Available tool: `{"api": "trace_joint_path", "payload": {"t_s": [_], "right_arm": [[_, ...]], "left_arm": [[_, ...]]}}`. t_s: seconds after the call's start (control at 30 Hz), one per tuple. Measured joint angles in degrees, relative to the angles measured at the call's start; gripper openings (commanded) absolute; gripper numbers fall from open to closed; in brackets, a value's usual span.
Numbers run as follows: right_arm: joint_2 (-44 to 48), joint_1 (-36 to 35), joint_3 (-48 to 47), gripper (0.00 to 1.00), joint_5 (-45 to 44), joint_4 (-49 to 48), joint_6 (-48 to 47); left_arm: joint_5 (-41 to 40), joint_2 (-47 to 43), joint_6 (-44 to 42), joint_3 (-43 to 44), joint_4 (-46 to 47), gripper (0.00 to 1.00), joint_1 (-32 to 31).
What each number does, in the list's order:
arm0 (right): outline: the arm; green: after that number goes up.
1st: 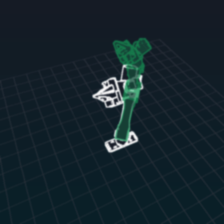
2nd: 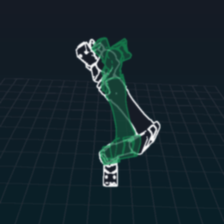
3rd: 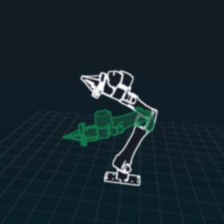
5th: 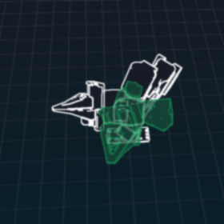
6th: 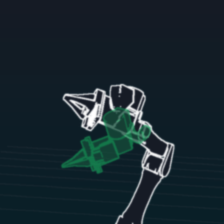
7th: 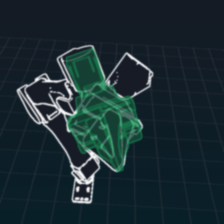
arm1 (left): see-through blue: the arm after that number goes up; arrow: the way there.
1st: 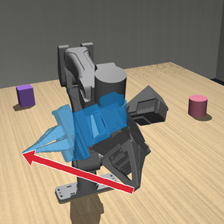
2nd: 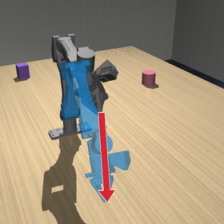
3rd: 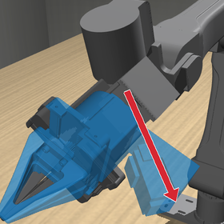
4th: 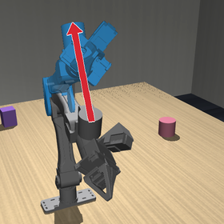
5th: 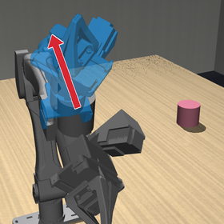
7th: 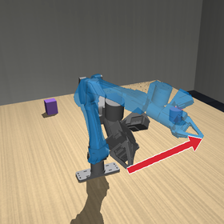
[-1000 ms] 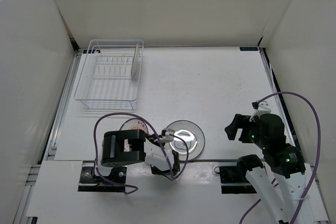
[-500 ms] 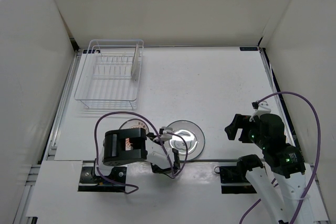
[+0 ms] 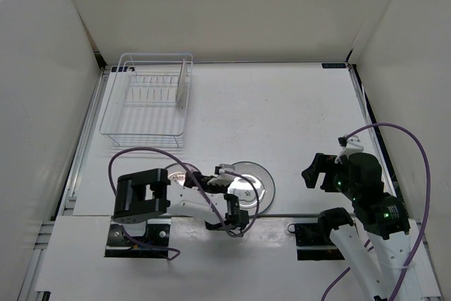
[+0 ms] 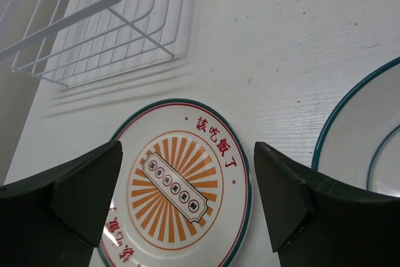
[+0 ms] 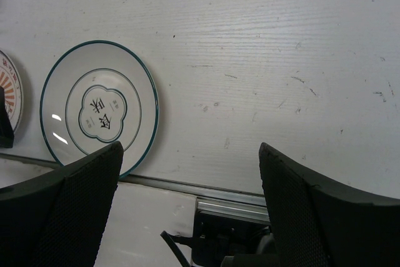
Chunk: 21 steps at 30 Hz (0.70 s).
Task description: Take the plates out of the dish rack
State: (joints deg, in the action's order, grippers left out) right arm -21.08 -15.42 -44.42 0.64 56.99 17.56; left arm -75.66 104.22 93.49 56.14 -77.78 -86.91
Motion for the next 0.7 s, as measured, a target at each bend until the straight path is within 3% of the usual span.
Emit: {"api": "trace_joint_path", "payload": {"t_s": [0.17, 0.37, 0.47, 0.5, 0.57, 0.7], "right_arm": [[0.07, 0.0, 0.0, 0.9, 0.0, -0.02, 0.0], [0.35, 0.0, 0.0, 0.9, 0.02, -0.04, 0.0], [0.5, 0.0, 0.0, 0.9, 0.02, -0.07, 0.0], [0.5, 0.0, 0.0, 0.9, 0.02, -0.07, 0.0], [0.5, 0.0, 0.0, 0.9, 0.02, -0.07, 0.0], [0.52, 0.0, 0.02, 0.9, 0.02, -0.07, -0.02]], "left_arm": [[-0.2, -8.79, -6.08, 2.03, 0.22, 1.0, -1.66], [-1.7, -25.88, -14.97, 6.21, 0.39, 1.0, -5.22], [-3.04, -35.12, -23.34, 8.41, 0.83, 1.0, -7.02], [-3.3, -38.18, -27.34, 8.87, 1.05, 1.0, -7.21], [-3.17, -45.7, -43.89, 8.57, 4.61, 1.0, -7.23], [11.65, -66.64, -76.13, -0.74, 28.15, 1.0, -7.1]]}}
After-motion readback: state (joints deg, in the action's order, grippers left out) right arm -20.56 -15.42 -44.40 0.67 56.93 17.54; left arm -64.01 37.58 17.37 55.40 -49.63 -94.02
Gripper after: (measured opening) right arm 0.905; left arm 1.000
